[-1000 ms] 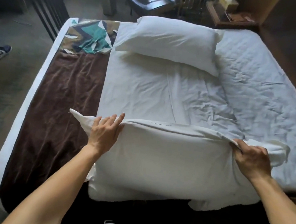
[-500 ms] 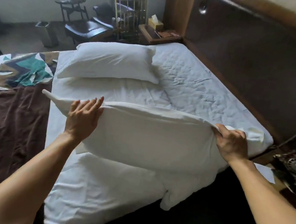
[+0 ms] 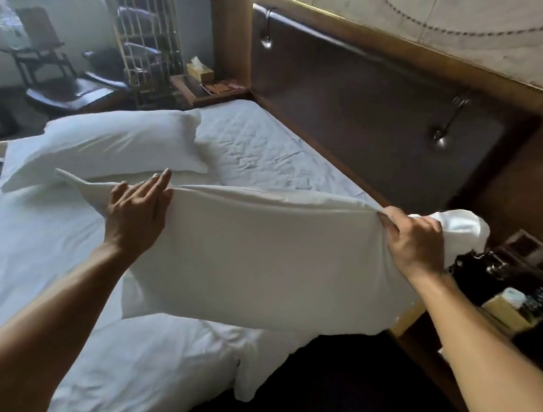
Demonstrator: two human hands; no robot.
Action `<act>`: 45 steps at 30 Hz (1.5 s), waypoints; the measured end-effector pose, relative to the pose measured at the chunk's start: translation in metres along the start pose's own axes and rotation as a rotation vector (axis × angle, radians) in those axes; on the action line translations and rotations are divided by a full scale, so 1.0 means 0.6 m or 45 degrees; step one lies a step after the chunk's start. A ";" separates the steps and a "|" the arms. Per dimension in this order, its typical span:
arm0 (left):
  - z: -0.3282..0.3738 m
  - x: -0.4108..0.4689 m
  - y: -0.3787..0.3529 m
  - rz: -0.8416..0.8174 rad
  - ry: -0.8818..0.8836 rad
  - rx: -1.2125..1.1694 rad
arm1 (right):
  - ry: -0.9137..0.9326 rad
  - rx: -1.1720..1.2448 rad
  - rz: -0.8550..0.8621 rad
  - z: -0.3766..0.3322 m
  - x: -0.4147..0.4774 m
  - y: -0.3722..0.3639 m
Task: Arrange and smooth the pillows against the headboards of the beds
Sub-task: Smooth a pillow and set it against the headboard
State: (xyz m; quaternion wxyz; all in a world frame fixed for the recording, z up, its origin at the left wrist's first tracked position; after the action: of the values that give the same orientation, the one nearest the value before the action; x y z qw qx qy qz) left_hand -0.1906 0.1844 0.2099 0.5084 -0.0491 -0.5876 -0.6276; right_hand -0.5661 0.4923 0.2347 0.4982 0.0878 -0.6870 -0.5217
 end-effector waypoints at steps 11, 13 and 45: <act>0.086 0.093 -0.178 -0.202 -0.126 -0.062 | -0.139 -0.111 -0.005 0.143 -0.006 -0.039; 0.091 0.117 -0.215 -0.213 -0.161 -0.062 | -0.152 -0.141 -0.022 0.160 0.005 -0.057; 0.092 0.806 -0.872 -0.609 -0.282 0.026 | -0.477 -0.078 -0.310 0.240 0.427 -0.395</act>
State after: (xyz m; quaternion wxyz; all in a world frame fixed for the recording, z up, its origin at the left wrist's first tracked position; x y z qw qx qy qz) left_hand -0.8156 -0.1614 0.1859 0.2786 0.0279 -0.6409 -0.7148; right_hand -0.8974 0.3145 0.2016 0.2977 0.0567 -0.7357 -0.6057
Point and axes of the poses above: each hand's wrist, its own x-axis towards the middle knuckle, its own y-axis out of the back of the hand, z = x × y, the point moved 9 cm from there along x, towards the middle knuckle, and after that the axes turned 15 degrees about -x, right-handed, at the moved point
